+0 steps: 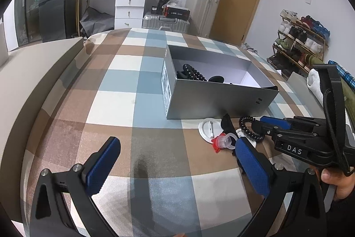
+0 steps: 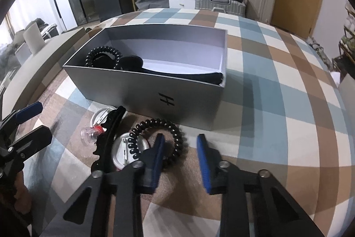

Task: Organize jewelry
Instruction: 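Grasp the black beaded bracelet with the right tool and lift it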

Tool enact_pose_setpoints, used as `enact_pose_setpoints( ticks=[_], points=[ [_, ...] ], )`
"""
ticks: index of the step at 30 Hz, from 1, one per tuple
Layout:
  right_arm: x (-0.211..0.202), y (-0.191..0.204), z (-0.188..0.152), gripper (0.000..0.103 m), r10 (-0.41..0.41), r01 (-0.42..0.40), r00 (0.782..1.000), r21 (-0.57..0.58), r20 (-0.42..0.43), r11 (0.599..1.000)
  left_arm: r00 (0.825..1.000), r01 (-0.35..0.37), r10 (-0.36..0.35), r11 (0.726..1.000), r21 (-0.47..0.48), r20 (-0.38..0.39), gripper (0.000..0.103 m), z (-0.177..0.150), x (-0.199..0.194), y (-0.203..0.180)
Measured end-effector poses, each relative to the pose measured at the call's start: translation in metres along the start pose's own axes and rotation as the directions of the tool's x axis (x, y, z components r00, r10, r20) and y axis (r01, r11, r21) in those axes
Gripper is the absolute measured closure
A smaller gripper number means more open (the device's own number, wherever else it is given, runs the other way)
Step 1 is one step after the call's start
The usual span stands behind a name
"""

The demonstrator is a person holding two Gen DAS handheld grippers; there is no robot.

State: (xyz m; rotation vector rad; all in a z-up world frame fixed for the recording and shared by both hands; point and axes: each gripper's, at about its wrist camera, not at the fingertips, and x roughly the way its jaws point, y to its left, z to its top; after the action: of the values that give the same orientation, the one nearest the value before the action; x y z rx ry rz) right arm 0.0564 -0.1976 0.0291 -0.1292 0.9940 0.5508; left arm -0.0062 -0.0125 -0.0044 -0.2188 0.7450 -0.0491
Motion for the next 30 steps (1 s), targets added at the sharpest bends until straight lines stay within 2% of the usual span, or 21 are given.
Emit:
enact_pose_setpoints(
  ticks=[1, 2, 9, 15, 19, 30],
  points=[
    [0.000, 0.002, 0.000, 0.085, -0.006, 0.006, 1.000, -0.011, 0.001, 1.000, 1.000, 0.001, -0.001, 1.000, 0.000, -0.001, 0.002, 0.000, 0.000, 0.000],
    [0.001, 0.004, 0.000, 0.093, -0.014, 0.014, 1.000, -0.022, 0.003, 1.000, 1.000, -0.002, 0.002, 1.000, 0.000, -0.003, 0.002, 0.000, 0.000, 0.000],
    [-0.003, 0.007, -0.007, 0.095, -0.007, 0.009, 1.000, -0.048, 0.026, 0.999, 1.000, -0.003, 0.002, 1.000, -0.009, -0.011, 0.002, -0.001, 0.000, 0.001],
    [-0.025, 0.002, -0.012, 0.095, 0.024, -0.021, 0.995, -0.032, 0.096, 0.999, 1.000, -0.007, 0.007, 1.000, -0.001, -0.018, 0.002, -0.001, 0.002, -0.001],
    [-0.037, -0.005, -0.011, 0.095, 0.064, -0.062, 0.989, -0.017, 0.130, 0.998, 1.000, -0.012, 0.012, 1.000, 0.013, -0.022, 0.002, -0.001, 0.003, -0.004],
    [-0.057, -0.019, -0.009, 0.094, 0.103, -0.115, 0.970, 0.044, 0.219, 0.992, 1.000, -0.007, 0.007, 0.999, 0.031, -0.020, 0.002, -0.002, 0.001, -0.007]
  ],
)
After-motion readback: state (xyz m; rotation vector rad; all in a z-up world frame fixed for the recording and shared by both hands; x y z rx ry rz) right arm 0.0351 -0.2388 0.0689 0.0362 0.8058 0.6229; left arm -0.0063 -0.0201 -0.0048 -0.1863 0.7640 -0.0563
